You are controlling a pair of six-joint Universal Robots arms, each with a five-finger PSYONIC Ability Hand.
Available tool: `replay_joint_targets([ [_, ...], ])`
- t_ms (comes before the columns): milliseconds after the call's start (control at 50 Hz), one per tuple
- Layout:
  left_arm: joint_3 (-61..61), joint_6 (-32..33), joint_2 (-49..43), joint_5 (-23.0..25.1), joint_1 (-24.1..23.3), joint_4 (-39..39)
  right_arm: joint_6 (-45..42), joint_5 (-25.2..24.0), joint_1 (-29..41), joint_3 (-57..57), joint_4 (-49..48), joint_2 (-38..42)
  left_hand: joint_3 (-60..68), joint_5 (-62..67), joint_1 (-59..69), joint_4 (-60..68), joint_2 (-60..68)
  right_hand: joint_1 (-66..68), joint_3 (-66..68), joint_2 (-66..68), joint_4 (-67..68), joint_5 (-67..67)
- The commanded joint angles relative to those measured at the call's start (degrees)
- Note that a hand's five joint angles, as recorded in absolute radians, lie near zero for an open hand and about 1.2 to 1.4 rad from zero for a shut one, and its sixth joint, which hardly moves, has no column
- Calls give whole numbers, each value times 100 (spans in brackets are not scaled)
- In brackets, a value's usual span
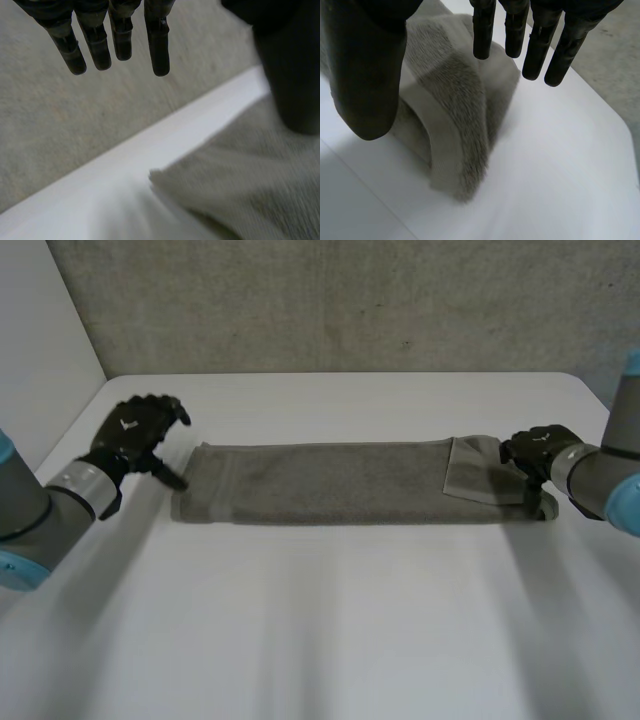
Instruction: Fold the towel.
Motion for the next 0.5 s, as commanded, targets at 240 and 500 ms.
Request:
replay_joint_targets([
  [240, 81, 356, -506, -63, -367, -92, 245, -41, -421, 865, -1659, -750, -108, 38, -99, -126, -89, -1013, -1023, -941, -1028, -1060],
  [500, 72, 355, -637, -124, -420, -83, 245, -366, -342, 1374, -1378, -548, -58, 88, -49, -75, -39, -1013, -1023, -941, -1028, -1060],
])
